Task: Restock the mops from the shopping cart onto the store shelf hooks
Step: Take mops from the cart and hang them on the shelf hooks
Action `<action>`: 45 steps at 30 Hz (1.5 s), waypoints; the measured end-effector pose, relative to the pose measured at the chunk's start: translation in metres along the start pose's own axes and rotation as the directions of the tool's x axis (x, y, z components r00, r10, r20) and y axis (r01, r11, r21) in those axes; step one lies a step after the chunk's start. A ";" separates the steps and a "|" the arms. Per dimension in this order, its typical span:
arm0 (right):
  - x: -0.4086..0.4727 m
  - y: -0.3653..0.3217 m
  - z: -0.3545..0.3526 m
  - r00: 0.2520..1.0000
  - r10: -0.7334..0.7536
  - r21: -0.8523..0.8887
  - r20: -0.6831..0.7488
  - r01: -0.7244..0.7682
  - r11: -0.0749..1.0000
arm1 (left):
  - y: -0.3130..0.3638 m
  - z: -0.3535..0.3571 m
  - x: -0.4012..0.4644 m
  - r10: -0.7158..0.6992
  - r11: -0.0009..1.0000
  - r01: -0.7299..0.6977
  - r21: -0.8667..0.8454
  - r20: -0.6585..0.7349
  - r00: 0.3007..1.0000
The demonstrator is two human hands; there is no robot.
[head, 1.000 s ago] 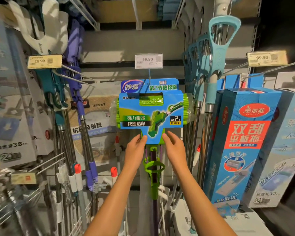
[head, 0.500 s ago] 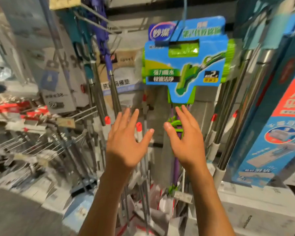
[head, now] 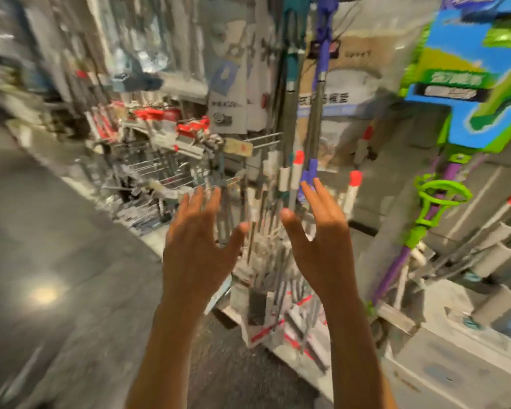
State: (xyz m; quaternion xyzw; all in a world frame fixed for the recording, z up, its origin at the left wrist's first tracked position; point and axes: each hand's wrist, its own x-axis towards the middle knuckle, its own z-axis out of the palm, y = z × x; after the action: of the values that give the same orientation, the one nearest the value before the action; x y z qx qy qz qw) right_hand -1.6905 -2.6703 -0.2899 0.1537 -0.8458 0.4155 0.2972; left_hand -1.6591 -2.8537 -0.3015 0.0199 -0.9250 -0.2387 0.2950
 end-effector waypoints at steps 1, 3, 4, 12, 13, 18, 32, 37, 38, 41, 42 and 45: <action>-0.004 -0.011 0.012 0.999 -0.003 0.011 0.034 0.003 1.000 | -0.012 -0.014 -0.004 -0.054 0.999 0.054 0.006 -0.009 0.999; -0.014 -0.042 0.043 0.995 -0.040 0.041 0.094 0.036 0.999 | -0.046 -0.044 -0.018 -0.129 0.991 0.130 0.037 -0.043 0.991; -0.018 -0.056 0.056 0.991 -0.058 0.066 0.122 0.050 0.997 | -0.060 -0.058 -0.024 -0.155 0.986 0.157 0.048 -0.058 0.986; -0.078 -0.192 0.181 0.911 -0.186 0.259 0.367 0.092 0.961 | -0.190 -0.178 -0.105 -0.422 0.883 0.452 0.123 -0.210 0.882; -0.090 -0.214 0.198 0.891 -0.211 0.290 0.402 0.095 0.952 | -0.209 -0.195 -0.119 -0.449 0.866 0.485 0.121 -0.239 0.861; -0.131 -0.287 0.256 0.812 -0.297 0.392 0.502 0.092 0.915 | -0.268 -0.257 -0.173 -0.545 0.784 0.611 0.113 -0.348 0.763; -0.190 -0.396 0.381 0.564 -0.503 0.552 0.655 0.097 0.828 | -0.362 -0.325 -0.240 -0.770 0.494 0.867 0.074 -0.426 0.475; -0.179 -0.428 0.444 0.470 -0.587 0.633 0.659 0.075 0.771 | -0.402 -0.340 -0.223 -0.787 0.392 0.918 0.051 -0.499 0.364; -0.173 -0.438 0.459 0.443 -0.601 0.646 0.665 0.062 0.761 | -0.411 -0.345 -0.215 -0.786 0.361 0.931 0.053 -0.520 0.334; -0.151 -0.461 0.497 0.418 -0.633 0.677 0.652 0.054 0.734 | -0.433 -0.356 -0.193 -0.772 0.314 0.947 0.070 -0.562 0.297; -0.145 -0.466 0.506 0.403 -0.648 0.689 0.646 0.058 0.722 | -0.438 -0.359 -0.186 -0.767 0.304 0.950 0.069 -0.574 0.287; -0.130 -0.481 0.541 0.300 -0.699 0.717 0.649 0.067 0.694 | -0.461 -0.360 -0.166 -0.751 0.254 0.966 0.047 -0.620 0.227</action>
State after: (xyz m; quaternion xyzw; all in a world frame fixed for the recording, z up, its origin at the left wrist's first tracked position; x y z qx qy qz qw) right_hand -1.5486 -3.3909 -0.3363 0.6409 -0.6306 0.4040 -0.1682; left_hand -1.3698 -3.3869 -0.3427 0.6660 -0.6638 -0.1412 0.3096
